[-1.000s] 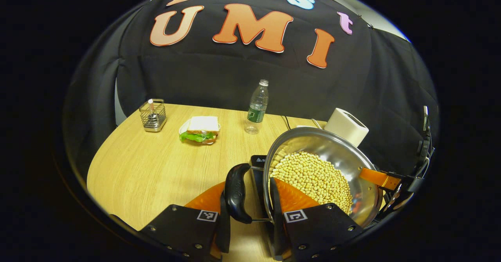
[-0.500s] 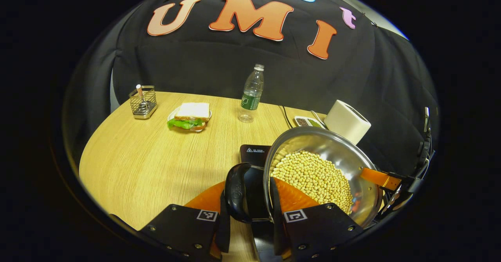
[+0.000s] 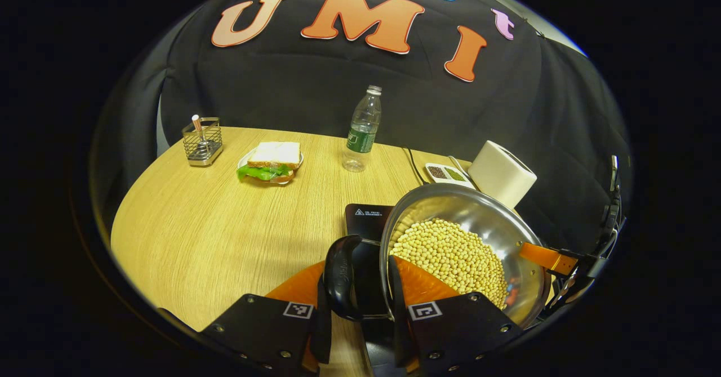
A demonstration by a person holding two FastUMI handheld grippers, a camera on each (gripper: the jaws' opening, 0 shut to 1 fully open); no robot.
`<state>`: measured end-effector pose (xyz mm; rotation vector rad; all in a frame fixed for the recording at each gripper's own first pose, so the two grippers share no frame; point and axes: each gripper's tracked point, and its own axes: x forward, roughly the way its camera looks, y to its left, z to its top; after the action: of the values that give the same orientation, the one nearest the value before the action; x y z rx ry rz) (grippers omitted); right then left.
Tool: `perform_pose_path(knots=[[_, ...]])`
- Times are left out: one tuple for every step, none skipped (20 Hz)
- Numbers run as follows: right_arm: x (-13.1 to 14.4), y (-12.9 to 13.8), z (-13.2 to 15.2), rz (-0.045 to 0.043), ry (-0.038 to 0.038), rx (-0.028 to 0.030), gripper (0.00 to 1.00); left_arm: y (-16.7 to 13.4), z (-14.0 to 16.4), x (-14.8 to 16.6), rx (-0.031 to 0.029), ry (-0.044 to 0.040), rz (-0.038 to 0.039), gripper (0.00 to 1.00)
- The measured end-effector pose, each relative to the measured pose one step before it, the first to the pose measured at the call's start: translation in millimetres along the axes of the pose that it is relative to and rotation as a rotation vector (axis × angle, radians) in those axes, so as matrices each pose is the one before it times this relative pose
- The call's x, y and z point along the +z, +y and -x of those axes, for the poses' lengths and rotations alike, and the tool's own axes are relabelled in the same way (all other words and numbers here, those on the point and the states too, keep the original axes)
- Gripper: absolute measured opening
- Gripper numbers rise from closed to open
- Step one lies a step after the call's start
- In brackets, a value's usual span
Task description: First push the handle of the pot to place it horizontally, then grasp the pot with both hands and set it on the induction cooktop.
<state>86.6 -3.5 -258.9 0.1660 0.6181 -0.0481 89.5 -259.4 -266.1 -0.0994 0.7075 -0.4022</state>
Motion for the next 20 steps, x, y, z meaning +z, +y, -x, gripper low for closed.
perform_pose_path(knots=[[-0.8,0.39,-0.98,0.00733,0.00478,-0.00128,0.53,1.23,-1.51,-0.35,-0.00581,0.0016,0.00788,0.46],[0.22,-0.16,1.5,0.0069,-0.00389,-0.00462,0.53,-1.2,-0.5,-1.26,-0.01007,0.00061,0.0157,0.46],[-0.12,-1.11,0.59,0.00665,0.00126,-0.0036,0.55,0.44,-0.05,1.93,-0.00549,-0.00586,0.00496,0.46],[-0.81,-0.17,1.33,0.00323,0.00033,-0.00483,0.57,1.46,0.01,0.29,-0.00459,-0.00291,-0.00162,0.46],[1.72,0.38,0.1,-0.00764,-0.00325,-0.00222,0.59,0.55,0.46,1.15,-0.00396,-0.00608,-0.00266,0.49],[2.02,-0.19,2.52,-0.009,-0.0033,0.00167,0.61,-1.38,-0.34,-0.62,-0.00529,-0.00108,0.00144,0.49],[4.79,-1.52,0.69,-0.00608,-0.01374,-0.00801,0.64,-2.76,1.78,-0.15,-0.01585,0.00006,0.00466,0.52],[2.25,-1.59,1.82,0.00477,-0.01198,-0.01343,0.66,0.51,2.43,3.71,-0.00178,-0.01315,-0.00838,0.53],[4.87,-2.36,3.15,0.00489,-0.01748,-0.00871,0.66,3.73,3.73,5.27,0.01751,-0.01998,-0.02253,0.57],[4.67,-1.68,5.36,0.0026,-0.015,-0.00753,0.75,7.71,5.65,5.43,0.03357,-0.01899,-0.03487,0.53],[5.43,0.69,4.18,-0.00079,-0.01652,0.00325,0.84,2.33,5.29,6.96,0.00936,-0.02356,-0.01956,0.66],[5.29,0.38,6.96,0.00369,-0.01184,0.0035,0.89,-1.56,7.33,7.34,0.00274,-0.02017,0.00401,0.69],[6.41,1.2,5.51,0.00674,-0.01523,0.00057,0.95,2.71,8.08,6.06,0.01367,-0.01588,0.0039,0.69],[7.9,1.89,7.6,0.00982,-0.0193,0.00037,0.95,6.45,7.73,9.05,0.01764,-0.02124,-0.01083,0.68],[11.04,2.55,7.25,0.01341,-0.02518,0.0018,0.95,9.3,8.31,11.92,0.03365,-0.03352,-0.02272,0.68],[12.81,2.38,9.18,0.01236,-0.03138,0.00276,0.95,8.04,7.75,12.64,0.02697,-0.03476,-0.01624,0.67],[13.93,2.89,8.5,0.01056,-0.03156,0.00431,0.95,4.86,9.58,12.84,0.00935,-0.02762,0.00067,0.67],[13.69,5.27,7.71,0.00942,-0.03279,0.00804,0.95,4.04,11.09,12.77,0.00352,-0.02502,0.0129,0.67],[14.47,4.14,9.2,0.0064,-0.03031,0.01002,0.95,4.59,12.08,15.34,0.00225,-0.02953,0.01289,0.67],[14.6,4.33,9.17,0.00297,-0.03181,0.01067,0.95,6.88,11.3,18.63,0.01067,-0.03531,0.00012,0.67]])
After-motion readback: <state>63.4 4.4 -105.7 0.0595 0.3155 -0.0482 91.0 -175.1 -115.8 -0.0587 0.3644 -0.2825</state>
